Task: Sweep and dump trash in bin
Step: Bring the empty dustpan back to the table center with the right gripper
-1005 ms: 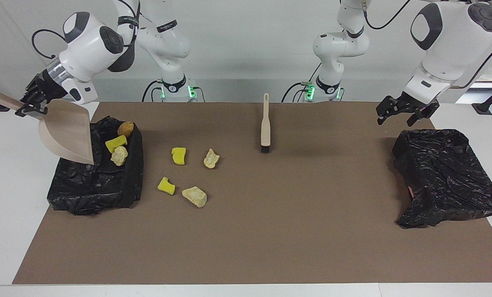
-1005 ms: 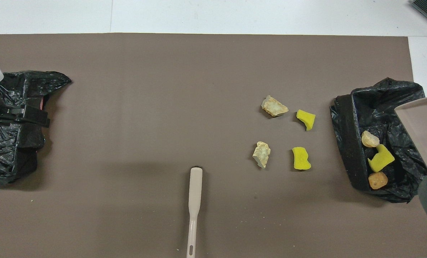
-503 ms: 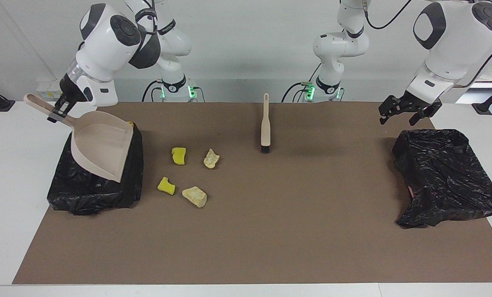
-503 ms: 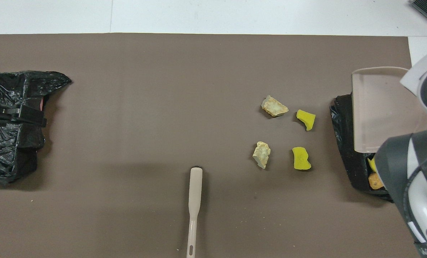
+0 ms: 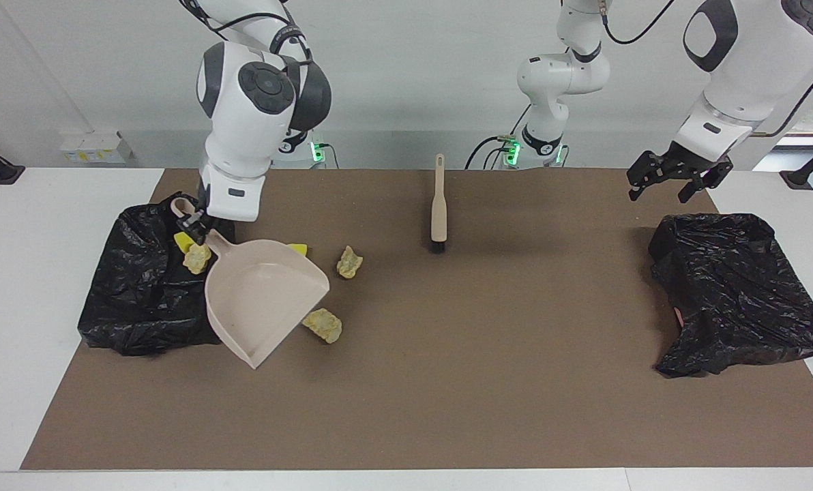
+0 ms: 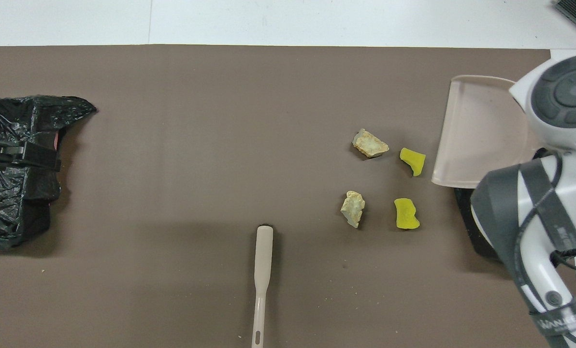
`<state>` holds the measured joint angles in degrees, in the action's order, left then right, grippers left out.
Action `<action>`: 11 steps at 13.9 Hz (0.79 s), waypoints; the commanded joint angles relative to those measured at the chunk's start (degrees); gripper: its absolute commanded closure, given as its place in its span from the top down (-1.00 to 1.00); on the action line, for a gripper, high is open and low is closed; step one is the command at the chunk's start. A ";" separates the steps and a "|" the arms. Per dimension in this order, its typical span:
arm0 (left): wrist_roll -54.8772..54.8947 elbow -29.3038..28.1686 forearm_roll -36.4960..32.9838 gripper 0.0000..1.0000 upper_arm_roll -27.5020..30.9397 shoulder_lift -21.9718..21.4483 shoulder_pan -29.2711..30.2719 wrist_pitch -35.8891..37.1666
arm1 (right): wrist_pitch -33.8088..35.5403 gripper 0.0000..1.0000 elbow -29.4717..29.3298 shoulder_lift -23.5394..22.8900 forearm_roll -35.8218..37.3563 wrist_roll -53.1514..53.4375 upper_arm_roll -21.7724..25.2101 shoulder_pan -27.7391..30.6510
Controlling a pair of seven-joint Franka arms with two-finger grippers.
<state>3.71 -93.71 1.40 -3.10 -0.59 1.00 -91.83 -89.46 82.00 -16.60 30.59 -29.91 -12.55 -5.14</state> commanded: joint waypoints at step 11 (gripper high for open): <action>0.68 -2.09 -0.09 1.00 -0.33 -1.87 -0.12 0.87 | -8.70 -1.00 -24.95 -27.86 -20.28 68.47 -0.02 -19.47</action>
<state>3.72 -94.03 1.40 -3.46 -0.82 0.99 -91.38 -97.72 63.26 -39.84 13.91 32.74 -12.65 -23.55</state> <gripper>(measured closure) 0.000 0.687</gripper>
